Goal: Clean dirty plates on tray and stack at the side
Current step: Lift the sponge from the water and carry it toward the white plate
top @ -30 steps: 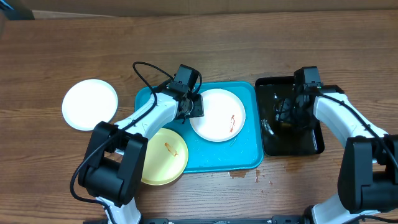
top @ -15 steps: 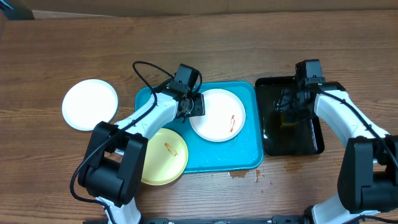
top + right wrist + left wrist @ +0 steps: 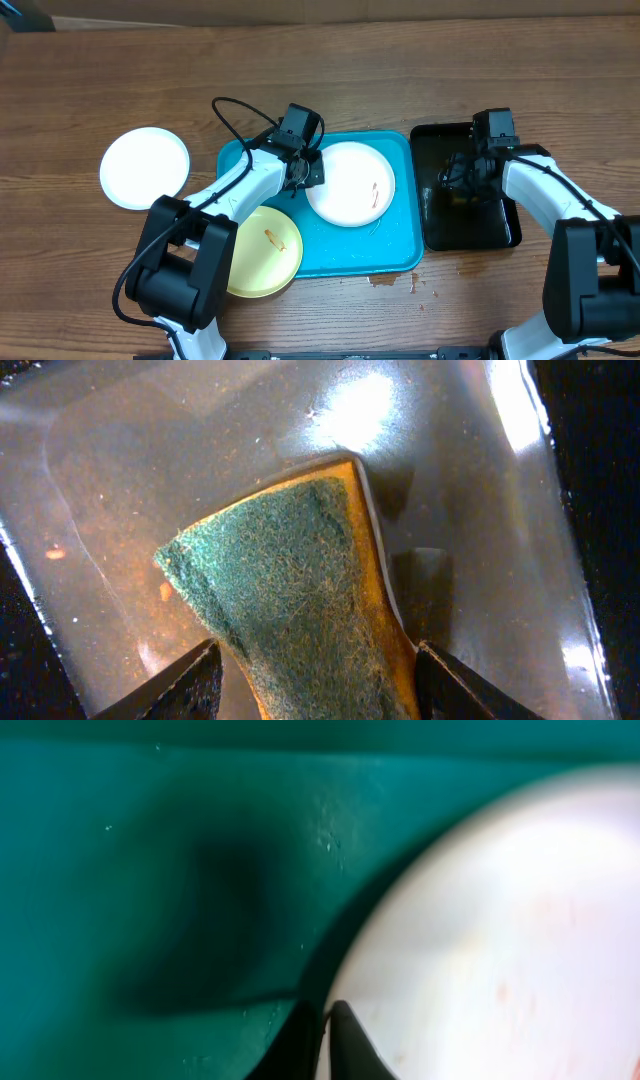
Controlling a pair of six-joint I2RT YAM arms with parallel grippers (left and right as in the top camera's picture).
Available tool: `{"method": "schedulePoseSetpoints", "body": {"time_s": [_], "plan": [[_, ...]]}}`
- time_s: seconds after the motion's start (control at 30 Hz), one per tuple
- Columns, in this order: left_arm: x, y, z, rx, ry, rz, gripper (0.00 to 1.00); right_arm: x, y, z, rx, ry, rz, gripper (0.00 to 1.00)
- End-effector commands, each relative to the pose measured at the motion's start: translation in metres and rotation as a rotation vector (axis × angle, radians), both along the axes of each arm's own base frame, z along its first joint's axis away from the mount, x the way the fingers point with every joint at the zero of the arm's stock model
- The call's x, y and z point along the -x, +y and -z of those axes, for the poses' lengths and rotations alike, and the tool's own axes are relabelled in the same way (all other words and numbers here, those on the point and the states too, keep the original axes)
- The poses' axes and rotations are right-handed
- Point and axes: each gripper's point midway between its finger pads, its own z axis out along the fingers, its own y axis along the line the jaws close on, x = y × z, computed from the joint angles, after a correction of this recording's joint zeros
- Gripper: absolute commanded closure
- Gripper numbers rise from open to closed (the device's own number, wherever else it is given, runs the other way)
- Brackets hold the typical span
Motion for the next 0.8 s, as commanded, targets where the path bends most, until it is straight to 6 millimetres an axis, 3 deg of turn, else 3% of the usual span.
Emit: {"method": "schedulePoseSetpoints", "body": {"time_s": [0.0,0.13,0.23,0.37,0.43,0.53,0.57,0.63,0.67,0.77], "plan": [[0.016,-0.002,0.009,-0.007,0.065,0.019,0.96,-0.001,-0.002,-0.006,0.008,-0.021,0.001,0.37],[0.039,-0.009,0.012,0.04,0.166,0.042,0.93,-0.001,-0.002,-0.006,0.009,-0.021,-0.002,0.37],[0.043,-0.01,0.012,0.054,0.189,0.045,0.65,-0.001,-0.002,-0.006,0.008,-0.021,-0.002,0.36],[0.031,-0.011,0.01,0.053,0.137,0.04,0.53,-0.002,-0.001,-0.006,0.005,-0.024,-0.003,0.3],[0.02,-0.013,0.007,0.067,0.094,0.036,0.55,-0.004,-0.001,-0.007,0.005,-0.035,-0.003,0.32],[0.008,-0.018,0.003,0.089,0.042,0.039,0.7,-0.005,-0.001,-0.007,0.004,-0.039,-0.003,0.48],[0.006,-0.019,0.002,0.091,0.032,0.039,0.77,-0.005,-0.001,-0.007,0.004,-0.038,-0.003,0.57],[0.005,-0.019,0.002,0.09,0.028,0.038,0.92,-0.003,-0.001,-0.007,0.005,-0.032,-0.003,0.9],[0.006,-0.019,0.002,0.088,0.031,0.04,0.93,-0.002,-0.001,-0.006,0.005,-0.027,-0.003,0.96],[0.008,-0.017,0.003,0.078,0.038,0.037,0.91,-0.001,-0.001,-0.006,0.005,-0.022,-0.003,0.96]]}}
